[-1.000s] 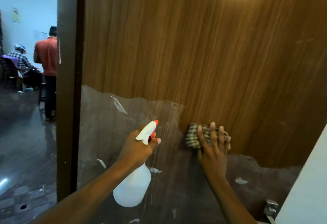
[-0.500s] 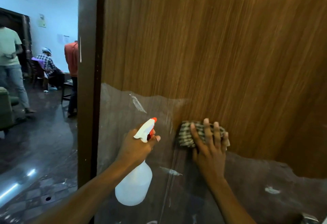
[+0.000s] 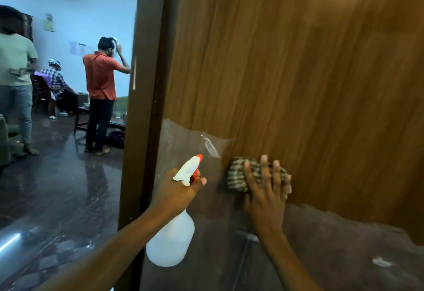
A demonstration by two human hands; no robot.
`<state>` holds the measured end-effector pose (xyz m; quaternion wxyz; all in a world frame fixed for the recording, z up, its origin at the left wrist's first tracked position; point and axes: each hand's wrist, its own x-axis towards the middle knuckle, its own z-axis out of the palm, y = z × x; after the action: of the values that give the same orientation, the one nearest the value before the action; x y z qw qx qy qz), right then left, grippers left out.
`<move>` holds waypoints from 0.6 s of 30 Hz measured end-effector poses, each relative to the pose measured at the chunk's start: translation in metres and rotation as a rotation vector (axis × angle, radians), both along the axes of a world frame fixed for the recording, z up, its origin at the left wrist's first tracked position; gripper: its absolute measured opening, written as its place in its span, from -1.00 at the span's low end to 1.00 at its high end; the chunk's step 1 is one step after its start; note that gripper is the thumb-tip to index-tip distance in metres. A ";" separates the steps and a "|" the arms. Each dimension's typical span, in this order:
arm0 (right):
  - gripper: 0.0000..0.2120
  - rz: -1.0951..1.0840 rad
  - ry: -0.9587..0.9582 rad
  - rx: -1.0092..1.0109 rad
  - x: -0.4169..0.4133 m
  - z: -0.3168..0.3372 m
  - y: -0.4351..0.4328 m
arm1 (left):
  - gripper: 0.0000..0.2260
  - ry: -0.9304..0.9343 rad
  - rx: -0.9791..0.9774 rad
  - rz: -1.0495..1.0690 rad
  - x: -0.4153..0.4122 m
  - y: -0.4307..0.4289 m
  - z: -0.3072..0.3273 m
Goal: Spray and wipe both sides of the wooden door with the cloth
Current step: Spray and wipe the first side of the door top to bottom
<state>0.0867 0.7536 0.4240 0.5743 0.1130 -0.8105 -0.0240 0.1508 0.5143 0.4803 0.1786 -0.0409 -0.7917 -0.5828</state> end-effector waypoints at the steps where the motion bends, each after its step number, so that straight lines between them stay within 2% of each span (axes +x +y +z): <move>1: -0.24 -0.033 0.023 -0.108 -0.003 0.011 -0.014 | -0.69 -0.008 0.025 -0.002 0.000 -0.005 0.002; 3: -0.23 -0.047 0.048 -0.209 -0.011 0.034 -0.057 | -0.71 -0.004 0.040 -0.007 -0.002 -0.017 0.005; 7: -0.36 0.062 0.050 0.012 -0.027 0.031 -0.113 | -0.63 0.053 0.031 -0.009 -0.002 -0.041 0.009; 9: -0.38 0.114 -0.008 0.124 -0.026 0.008 -0.112 | -0.54 0.092 0.001 -0.025 0.000 -0.056 0.008; 11: -0.34 0.099 -0.053 0.182 -0.016 -0.012 -0.097 | -0.54 0.118 -0.014 -0.039 0.001 -0.068 0.005; 13: -0.34 0.024 -0.054 0.101 -0.007 -0.021 -0.089 | -0.65 0.120 -0.011 -0.042 0.001 -0.084 0.000; 15: -0.26 -0.060 -0.051 -0.100 -0.006 -0.006 -0.107 | -0.72 0.133 -0.018 -0.044 0.000 -0.101 -0.005; 17: -0.18 -0.092 -0.040 -0.260 -0.015 0.024 -0.146 | -0.72 0.150 -0.030 -0.063 -0.002 -0.117 -0.010; 18: -0.21 -0.086 -0.030 -0.273 -0.020 0.038 -0.168 | -0.68 0.152 -0.039 -0.074 -0.002 -0.123 -0.012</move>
<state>0.0666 0.5858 0.4623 0.5707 -0.0007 -0.8187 0.0633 0.1486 0.3908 0.4687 0.2156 -0.1178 -0.7850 -0.5687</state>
